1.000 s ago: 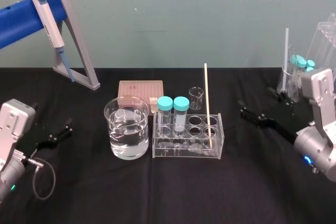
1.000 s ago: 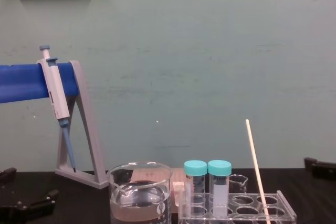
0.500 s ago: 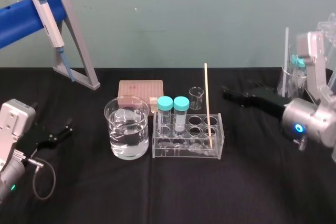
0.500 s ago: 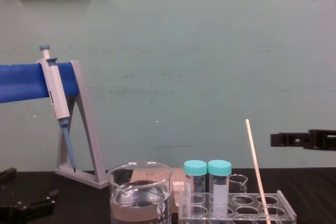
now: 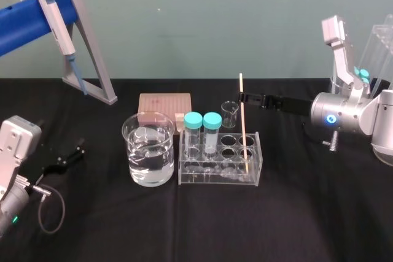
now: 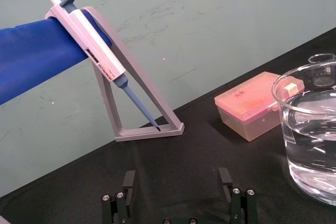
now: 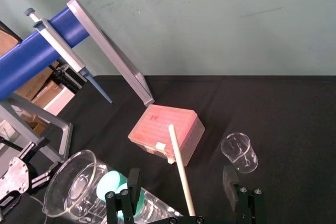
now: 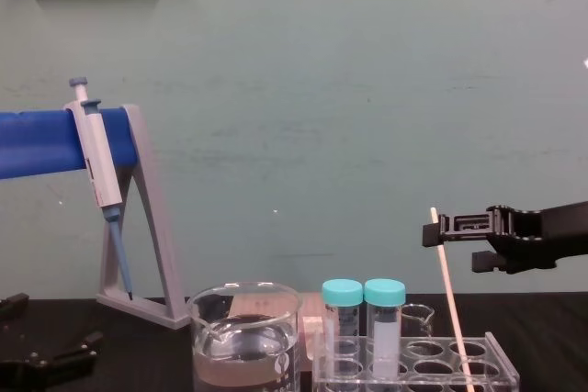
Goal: Hold the thermometer with one hand and immerse one end into the beaker, then reinsert it into the test tube rack.
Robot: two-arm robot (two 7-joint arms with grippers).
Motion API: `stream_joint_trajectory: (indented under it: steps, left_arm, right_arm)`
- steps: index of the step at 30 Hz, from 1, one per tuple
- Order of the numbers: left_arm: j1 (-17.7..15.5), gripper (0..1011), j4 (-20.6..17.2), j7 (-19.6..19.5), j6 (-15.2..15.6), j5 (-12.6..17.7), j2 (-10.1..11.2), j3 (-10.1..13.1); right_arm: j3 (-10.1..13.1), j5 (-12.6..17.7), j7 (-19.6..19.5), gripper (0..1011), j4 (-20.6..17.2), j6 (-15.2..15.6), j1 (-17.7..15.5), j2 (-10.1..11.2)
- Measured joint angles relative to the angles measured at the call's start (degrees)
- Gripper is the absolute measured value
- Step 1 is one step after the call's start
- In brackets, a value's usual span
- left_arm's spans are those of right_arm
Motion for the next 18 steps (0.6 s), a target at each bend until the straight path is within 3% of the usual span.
stream_joint_trajectory:
  steps: [8,10,18]
  left_arm:
    - [0.0,1004,0.0,0.0,0.0,0.0,0.0,0.0]
    - [0.0,1004,0.0,0.0,0.0,0.0,0.0,0.0]
    - [0.0,1004,0.0,0.0,0.0,0.0,0.0,0.0]
  right_arm:
    - [-3.4,-0.9,1.9,1003,5.5,-1.6,3.9,-0.2]
    - [-5.5,-2.0,3.4,1003,7.3,-2.6,5.4,0.1]
    - [-8.2,-2.9,4.7,1003,9.5,-4.5,7.2,0.8]
